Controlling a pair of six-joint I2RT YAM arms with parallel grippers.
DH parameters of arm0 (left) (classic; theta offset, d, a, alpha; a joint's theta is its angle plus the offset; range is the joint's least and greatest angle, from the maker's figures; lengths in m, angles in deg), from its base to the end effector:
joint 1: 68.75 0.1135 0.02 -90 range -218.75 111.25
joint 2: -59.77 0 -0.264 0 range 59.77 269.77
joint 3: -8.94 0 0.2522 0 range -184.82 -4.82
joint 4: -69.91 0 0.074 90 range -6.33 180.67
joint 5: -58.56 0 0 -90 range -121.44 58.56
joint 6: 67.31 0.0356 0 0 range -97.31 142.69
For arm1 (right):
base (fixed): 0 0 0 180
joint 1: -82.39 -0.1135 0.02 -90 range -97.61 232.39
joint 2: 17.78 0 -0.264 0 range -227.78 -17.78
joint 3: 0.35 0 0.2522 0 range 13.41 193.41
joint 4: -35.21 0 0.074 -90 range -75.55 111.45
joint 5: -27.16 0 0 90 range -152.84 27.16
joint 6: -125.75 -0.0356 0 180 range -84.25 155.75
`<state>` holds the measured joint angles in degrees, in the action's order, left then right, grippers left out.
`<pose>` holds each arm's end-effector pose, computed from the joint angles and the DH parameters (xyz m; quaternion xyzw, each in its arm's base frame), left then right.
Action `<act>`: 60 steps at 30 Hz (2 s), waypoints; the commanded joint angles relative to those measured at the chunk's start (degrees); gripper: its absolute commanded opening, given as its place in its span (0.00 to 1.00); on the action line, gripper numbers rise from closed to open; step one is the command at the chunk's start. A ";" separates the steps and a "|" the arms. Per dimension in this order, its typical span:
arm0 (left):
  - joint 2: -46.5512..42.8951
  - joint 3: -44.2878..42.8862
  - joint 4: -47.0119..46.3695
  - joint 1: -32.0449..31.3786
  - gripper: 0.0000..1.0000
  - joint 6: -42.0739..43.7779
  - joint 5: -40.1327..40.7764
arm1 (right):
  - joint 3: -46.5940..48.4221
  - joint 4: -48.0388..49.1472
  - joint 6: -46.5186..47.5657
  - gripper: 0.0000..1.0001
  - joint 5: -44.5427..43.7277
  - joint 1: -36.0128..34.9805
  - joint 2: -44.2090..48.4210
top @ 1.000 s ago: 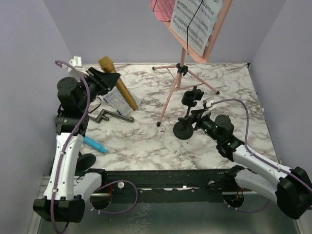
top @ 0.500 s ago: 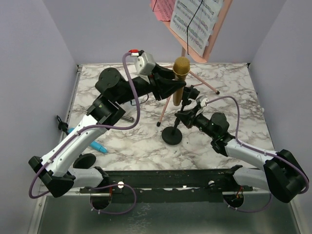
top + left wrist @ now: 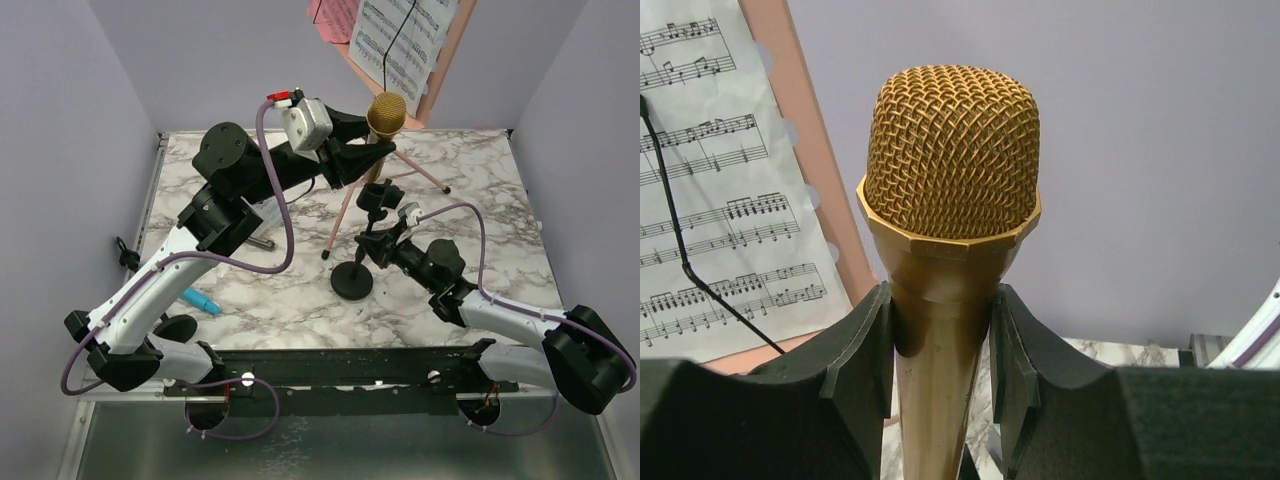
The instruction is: Set up the instrument practice props
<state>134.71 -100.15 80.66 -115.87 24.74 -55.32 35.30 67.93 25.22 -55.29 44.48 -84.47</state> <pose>0.1649 -0.1988 0.5523 0.3807 0.4165 -0.4183 0.7118 0.1872 0.1517 0.2291 -0.2104 0.6642 0.3355 0.6340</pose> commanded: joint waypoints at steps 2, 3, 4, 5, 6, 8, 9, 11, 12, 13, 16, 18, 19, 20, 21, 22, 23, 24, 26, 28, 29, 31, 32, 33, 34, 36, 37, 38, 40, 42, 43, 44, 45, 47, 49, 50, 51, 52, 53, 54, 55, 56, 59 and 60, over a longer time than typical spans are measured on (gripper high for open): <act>5.73 -6.21 7.56 -0.36 0.00 3.98 -1.40 | 1.15 3.32 2.46 0.00 -4.89 -1.67 0.02; 6.15 -6.52 7.82 -0.35 0.00 4.06 -1.45 | 1.18 3.22 2.86 0.00 -5.00 -1.74 0.02; 6.63 -6.56 7.84 -0.35 0.00 4.26 -1.32 | 1.36 2.84 3.41 0.00 -5.00 -2.02 0.14; 7.07 -6.66 8.10 -0.36 0.00 4.48 -1.24 | 1.62 2.39 3.94 0.00 -5.08 -2.22 0.08; 7.59 -6.97 8.77 -0.35 0.00 4.55 -1.35 | 1.80 2.09 4.48 0.00 -5.30 -2.49 0.06; 8.39 -7.66 10.25 -0.35 0.00 4.08 -1.89 | 2.06 1.46 5.04 0.00 -5.53 -2.67 -0.10; 8.62 -7.84 10.74 -0.35 0.00 3.90 -2.25 | 2.18 1.07 5.20 0.00 -5.66 -2.65 -0.17; 8.91 -8.44 12.52 -0.37 0.00 3.49 -2.57 | 2.13 0.81 5.44 0.00 -5.86 -2.74 -0.10; 9.00 -8.76 13.48 -0.38 0.00 3.37 -2.53 | 2.10 0.85 5.55 0.00 -5.85 -2.74 -0.25; 8.96 -9.07 14.48 -0.37 0.00 3.25 -2.40 | 2.10 0.77 5.79 0.00 -5.80 -2.75 -0.21; 8.94 -10.13 17.33 -0.41 0.00 2.74 -2.00 | 2.19 0.43 6.30 0.00 -5.96 -2.77 -0.34; 9.00 -11.28 19.45 -0.39 0.00 2.20 -1.43 | 2.34 0.05 6.67 0.00 -6.05 -2.74 -0.32; 9.03 -11.77 20.24 -0.37 0.00 1.90 -1.13 | 2.40 -0.12 6.87 0.00 -6.12 -2.71 -0.40; 9.01 -12.10 20.81 -0.40 0.00 1.36 -0.71 | 2.43 -0.19 7.02 0.00 -6.20 -2.76 -0.48; 9.17 -12.60 21.42 -0.37 0.00 1.03 -0.20 | 2.46 -0.25 7.24 0.00 -6.27 -2.86 -0.52; 9.62 -13.25 22.33 -0.36 0.00 0.59 0.25 | 2.51 -0.38 7.41 0.00 -6.32 -2.84 -0.34; 9.99 -13.74 23.21 -0.36 0.00 0.35 0.47 | 2.61 -0.75 7.60 0.00 -6.17 -2.84 -0.25; 10.35 -13.79 23.74 -0.36 0.00 0.07 0.69 | 2.76 -1.11 7.80 0.00 -6.17 -2.87 -0.17; 10.69 -13.06 24.05 -0.42 0.00 -0.12 1.32 | 2.97 -1.85 8.02 0.00 -6.17 -2.89 0.02; 10.77 -11.75 23.98 -0.43 0.00 -0.11 1.79 | 3.15 -2.16 7.96 0.00 -6.06 -2.95 0.09; 10.76 -11.15 23.93 -0.38 0.00 -0.29 2.05 | 3.16 -2.05 7.70 0.00 -5.93 -2.96 0.08; 10.59 -9.48 23.65 -0.36 0.00 -0.49 2.60 | 3.12 -1.70 7.13 0.00 -5.47 -2.96 0.08; 10.46 -8.73 23.43 -0.38 0.00 -0.83 2.97 | 3.09 -1.42 6.84 0.00 -5.17 -2.95 0.01; 10.26 -7.84 23.05 -0.36 0.00 -1.06 3.29 | 3.07 -1.02 6.50 0.00 -5.03 -2.95 -0.19; 9.98 -6.97 22.55 -0.40 0.00 -1.43 3.74 | 3.05 -0.81 6.27 0.00 -4.93 -2.96 -0.42; 8.95 -4.22 20.63 -0.42 0.00 -1.74 4.92 | 2.98 -0.43 5.75 0.00 -4.83 -2.95 -0.89; 8.24 -2.50 19.40 -0.37 0.00 -3.30 5.45 | 2.83 -0.08 5.33 0.00 -4.82 -2.96 -1.03; 7.47 -0.96 18.08 -0.36 0.00 -3.93 6.15 | 2.66 0.37 4.90 0.00 -4.89 -2.91 -0.99; 6.19 2.35 16.00 -0.32 0.00 -4.54 6.80 | 2.50 0.58 3.57 0.00 -5.08 -2.96 -0.86; 4.93 4.97 14.84 -0.19 0.00 -4.85 5.81 | 2.67 0.03 1.31 0.00 -5.32 -2.95 -0.60; 4.61 5.64 14.78 -0.05 0.00 -4.92 5.24 | 2.84 -0.83 0.05 0.00 -5.57 -2.95 -0.23; 4.10 6.57 14.83 0.19 0.00 -4.93 4.28 | 2.97 -1.55 -1.72 0.00 -5.98 -2.97 0.31; 3.53 7.44 14.81 0.59 0.00 -4.93 3.31 | 2.89 -2.42 -3.23 0.00 -6.70 -2.96 1.06; 2.69 9.12 14.78 1.39 0.00 -5.01 1.48 | 2.90 -3.75 -6.04 0.00 -7.20 -2.96 2.75; 2.10 10.39 14.79 2.39 0.00 -4.91 -1.65 | 3.38 -5.50 -5.67 0.10 -5.01 -2.94 4.13; 1.89 10.67 15.00 3.05 0.00 -5.07 -3.28 | 3.84 -6.80 -4.11 0.20 -3.09 -2.95 4.48; 1.79 10.62 15.48 4.06 0.00 -5.23 -5.42 | 4.39 -8.11 -2.36 0.33 -1.47 -2.94 4.97; 1.87 10.29 16.08 5.18 0.00 -5.38 -7.31 | 4.90 -10.19 -0.23 0.47 0.37 -2.95 5.59; 1.93 9.89 17.05 6.02 0.00 -5.37 -9.28 | 5.21 -11.69 2.27 0.59 2.04 -2.96 6.35; 2.12 9.53 17.99 6.90 0.00 -5.17 -10.61 | 5.07 -12.80 4.30 0.72 4.32 -2.91 7.33; 2.23 9.23 18.84 7.40 0.00 -4.69 -12.16 | 4.81 -13.36 6.35 0.82 6.10 -2.91 8.40; 2.31 8.99 19.74 8.00 0.00 -4.12 -13.98 | 4.39 -13.95 7.42 0.91 7.32 -2.89 9.56; 2.49 8.86 20.86 9.38 0.00 -3.28 -18.18 | 4.32 -16.94 9.99 0.99 11.33 -2.76 12.82; 2.49 8.90 20.77 9.67 0.00 -3.27 -19.35 | 4.75 -17.99 11.59 0.99 12.50 -2.48 13.71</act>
<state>135.74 -92.15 91.55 -108.13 19.36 -65.09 38.65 55.40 31.04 -50.54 41.62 -73.96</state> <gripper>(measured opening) 0.392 0.987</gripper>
